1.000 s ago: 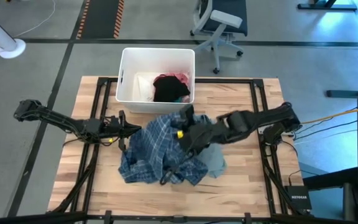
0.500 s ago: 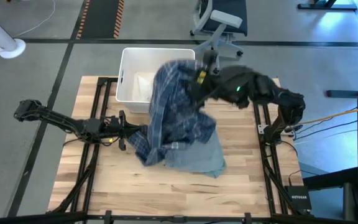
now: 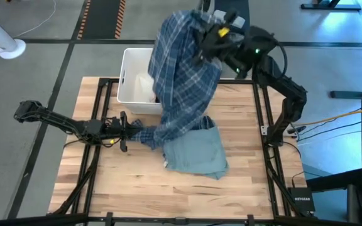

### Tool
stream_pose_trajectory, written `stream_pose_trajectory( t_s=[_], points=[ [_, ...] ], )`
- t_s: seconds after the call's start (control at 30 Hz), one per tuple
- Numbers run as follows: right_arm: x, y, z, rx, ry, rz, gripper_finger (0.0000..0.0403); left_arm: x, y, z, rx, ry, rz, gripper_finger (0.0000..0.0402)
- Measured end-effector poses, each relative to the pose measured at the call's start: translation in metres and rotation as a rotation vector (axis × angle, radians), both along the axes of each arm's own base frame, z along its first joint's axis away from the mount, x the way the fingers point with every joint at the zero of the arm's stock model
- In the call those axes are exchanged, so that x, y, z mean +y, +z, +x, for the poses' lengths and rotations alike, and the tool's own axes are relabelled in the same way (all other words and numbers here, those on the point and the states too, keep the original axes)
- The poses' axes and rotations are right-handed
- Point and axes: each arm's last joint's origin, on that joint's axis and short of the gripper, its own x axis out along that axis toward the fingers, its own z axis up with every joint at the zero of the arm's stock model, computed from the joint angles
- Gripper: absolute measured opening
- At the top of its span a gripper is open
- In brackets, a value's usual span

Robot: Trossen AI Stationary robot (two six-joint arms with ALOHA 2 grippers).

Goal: Sort clothes
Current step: Put the blue checkered shirt into the white bin

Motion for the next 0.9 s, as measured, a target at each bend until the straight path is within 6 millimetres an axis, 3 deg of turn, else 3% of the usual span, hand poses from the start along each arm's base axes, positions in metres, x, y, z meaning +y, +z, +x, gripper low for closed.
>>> stream_pose_trajectory(
  t_s=[0.13,0.3,0.63,0.77,0.9],
  points=[
    [-0.028,-0.001,0.002,-0.045,-0.020,-0.022,0.0016,0.000,0.000,0.000,-0.001,0.006,0.019,0.0000],
    [-0.065,-0.026,0.029,-0.005,0.006,0.014,0.0017,0.001,0.001,0.000,-0.003,0.027,0.023,0.0000],
    [-0.115,-0.126,0.114,0.235,0.038,0.119,0.0029,0.001,0.001,0.000,-0.006,0.028,0.042,0.0000],
    [-0.122,-0.168,0.139,0.362,0.044,0.177,0.0053,0.001,0.001,0.000,-0.004,0.028,0.042,0.0000],
    [-0.124,-0.199,0.151,0.481,0.004,0.219,0.0081,0.001,0.001,0.000,-0.005,0.028,0.043,0.0000]
  ],
)
